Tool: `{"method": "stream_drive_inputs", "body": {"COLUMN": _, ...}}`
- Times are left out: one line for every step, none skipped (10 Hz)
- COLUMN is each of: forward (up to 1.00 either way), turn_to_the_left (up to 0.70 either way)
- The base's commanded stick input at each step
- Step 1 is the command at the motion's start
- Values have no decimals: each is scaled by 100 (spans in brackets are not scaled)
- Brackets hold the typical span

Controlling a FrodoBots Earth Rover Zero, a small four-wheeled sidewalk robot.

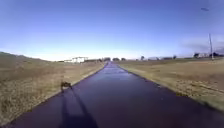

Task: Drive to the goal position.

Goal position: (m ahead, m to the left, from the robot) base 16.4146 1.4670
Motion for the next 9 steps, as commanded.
{"method": "stream_drive_inputs", "body": {"forward": 100, "turn_to_the_left": 0}}
{"method": "stream_drive_inputs", "body": {"forward": 100, "turn_to_the_left": 0}}
{"method": "stream_drive_inputs", "body": {"forward": 100, "turn_to_the_left": 0}}
{"method": "stream_drive_inputs", "body": {"forward": 100, "turn_to_the_left": 0}}
{"method": "stream_drive_inputs", "body": {"forward": 100, "turn_to_the_left": 0}}
{"method": "stream_drive_inputs", "body": {"forward": 100, "turn_to_the_left": 0}}
{"method": "stream_drive_inputs", "body": {"forward": 100, "turn_to_the_left": 0}}
{"method": "stream_drive_inputs", "body": {"forward": 100, "turn_to_the_left": 0}}
{"method": "stream_drive_inputs", "body": {"forward": 100, "turn_to_the_left": 0}}
